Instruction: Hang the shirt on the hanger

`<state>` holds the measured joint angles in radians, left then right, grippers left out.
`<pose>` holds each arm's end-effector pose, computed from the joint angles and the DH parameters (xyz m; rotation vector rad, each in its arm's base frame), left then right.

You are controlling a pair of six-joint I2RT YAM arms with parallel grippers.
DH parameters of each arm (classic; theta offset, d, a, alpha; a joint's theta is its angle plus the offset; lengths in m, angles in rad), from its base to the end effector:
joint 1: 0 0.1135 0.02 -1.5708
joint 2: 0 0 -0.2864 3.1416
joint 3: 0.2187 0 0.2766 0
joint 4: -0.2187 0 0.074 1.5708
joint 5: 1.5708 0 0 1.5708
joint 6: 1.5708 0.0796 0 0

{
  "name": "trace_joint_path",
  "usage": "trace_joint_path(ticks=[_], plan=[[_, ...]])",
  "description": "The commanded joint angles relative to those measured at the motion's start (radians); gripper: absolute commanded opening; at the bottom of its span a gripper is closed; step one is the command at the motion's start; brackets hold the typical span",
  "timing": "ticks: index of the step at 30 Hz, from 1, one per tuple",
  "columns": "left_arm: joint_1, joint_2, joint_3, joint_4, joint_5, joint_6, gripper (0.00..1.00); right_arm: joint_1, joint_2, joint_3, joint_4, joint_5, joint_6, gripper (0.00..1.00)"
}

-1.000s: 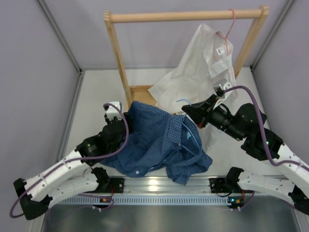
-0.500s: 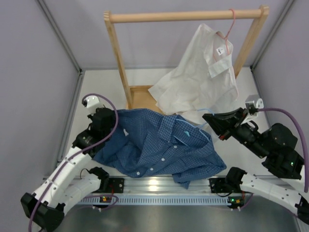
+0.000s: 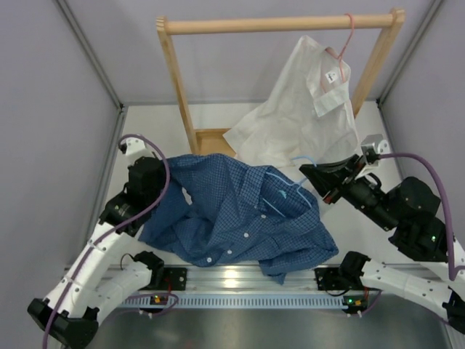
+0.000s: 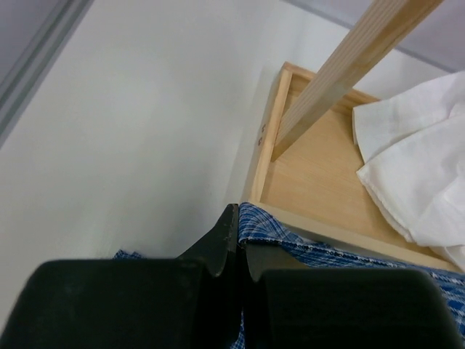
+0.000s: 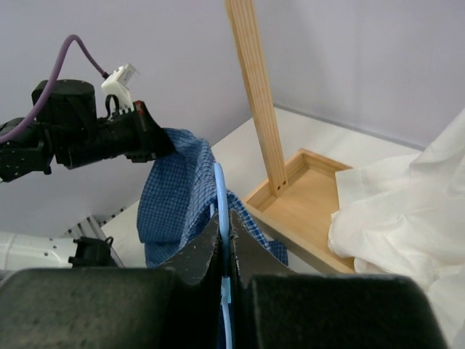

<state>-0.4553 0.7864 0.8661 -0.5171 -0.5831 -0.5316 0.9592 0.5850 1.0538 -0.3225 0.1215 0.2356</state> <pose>0.2072 -0.0527 0.3380 -0.4347 1.8833 -0.0704 0.0919 0.1143 0.4695 -0.4274 1.4247 0.8920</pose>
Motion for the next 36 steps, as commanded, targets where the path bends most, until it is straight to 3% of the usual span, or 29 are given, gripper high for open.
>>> trace_joint_path(ticks=[1,16,25,29,30,31,32,33,34,36], plan=[[0.035,0.005,0.100,-0.026,-0.037,0.031,0.00,0.003,-0.020,0.106,0.099,0.046,-0.030,0.00],[0.052,0.182,0.603,-0.090,-0.107,0.188,0.00,0.003,0.210,0.569,-0.023,-0.083,-0.127,0.00],[0.085,0.194,0.467,-0.103,-0.110,0.165,0.00,0.003,0.139,0.299,0.019,-0.098,-0.090,0.00],[0.200,0.201,0.410,-0.104,0.035,0.151,0.00,0.003,0.107,0.187,0.022,-0.042,-0.082,0.00],[0.205,0.195,0.400,-0.103,0.130,0.157,0.03,0.003,0.101,0.177,0.022,-0.037,-0.084,0.00],[0.205,0.188,0.389,-0.103,0.162,0.160,0.13,0.004,0.101,0.154,0.022,-0.036,-0.084,0.00],[0.205,0.180,0.381,-0.104,0.201,0.165,0.32,0.003,0.101,0.143,0.022,-0.036,-0.082,0.00],[0.205,0.162,0.369,-0.101,0.254,0.186,0.80,0.003,0.102,0.134,0.022,-0.036,-0.082,0.00],[0.205,0.121,0.366,-0.092,0.396,0.200,0.96,0.003,0.104,0.124,0.020,-0.036,-0.085,0.00],[0.205,0.077,0.378,-0.078,0.565,0.251,0.98,0.003,0.104,0.095,0.020,-0.037,-0.090,0.00]])
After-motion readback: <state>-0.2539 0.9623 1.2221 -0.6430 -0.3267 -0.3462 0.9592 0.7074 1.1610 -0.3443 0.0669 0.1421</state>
